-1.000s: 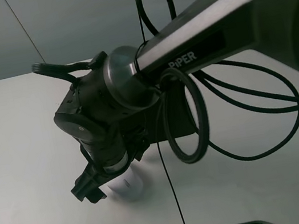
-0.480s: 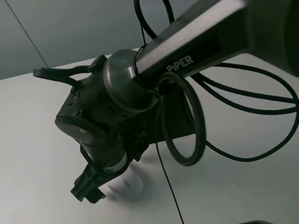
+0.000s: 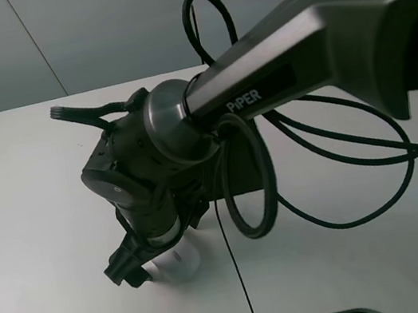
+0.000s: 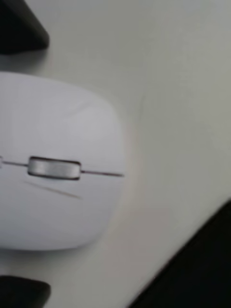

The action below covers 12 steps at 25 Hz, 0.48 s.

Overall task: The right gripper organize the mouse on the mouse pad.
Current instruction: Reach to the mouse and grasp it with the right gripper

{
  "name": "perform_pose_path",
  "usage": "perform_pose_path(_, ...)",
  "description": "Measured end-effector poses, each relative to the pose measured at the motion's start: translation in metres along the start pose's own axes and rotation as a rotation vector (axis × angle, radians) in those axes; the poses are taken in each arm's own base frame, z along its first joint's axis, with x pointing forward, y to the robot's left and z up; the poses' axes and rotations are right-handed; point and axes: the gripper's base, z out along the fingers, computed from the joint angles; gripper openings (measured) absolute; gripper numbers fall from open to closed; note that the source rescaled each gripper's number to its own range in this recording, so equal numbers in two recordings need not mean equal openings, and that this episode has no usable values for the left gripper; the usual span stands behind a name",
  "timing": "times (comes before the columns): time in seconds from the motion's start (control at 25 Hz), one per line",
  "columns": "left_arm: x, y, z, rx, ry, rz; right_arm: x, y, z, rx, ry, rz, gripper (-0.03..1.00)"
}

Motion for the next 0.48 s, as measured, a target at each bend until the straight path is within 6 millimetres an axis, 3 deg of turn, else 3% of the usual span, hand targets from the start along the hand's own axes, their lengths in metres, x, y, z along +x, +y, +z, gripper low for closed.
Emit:
perform_pose_path(0.16,0.0,0.0,0.0,0.0,0.0,0.0,-0.0001,0.0001,0.0,-0.001,-0.002,-0.002,1.0)
perform_pose_path(0.2,0.0,0.0,0.0,0.0,0.0,0.0,-0.0001,0.0001,0.0,-0.001,-0.002,-0.002,0.95)
perform_pose_path(0.24,0.0,0.0,0.0,0.0,0.0,0.0,-0.0001,0.0001,0.0,-0.001,-0.002,-0.002,0.8)
perform_pose_path(0.36,0.0,0.0,0.0,0.0,0.0,0.0,-0.0001,0.0001,0.0,-0.001,-0.002,-0.002,0.0)
perform_pose_path(0.48,0.0,0.0,0.0,0.0,0.0,0.0,-0.0001,-0.0002,0.0,0.002,-0.001,-0.005,0.04)
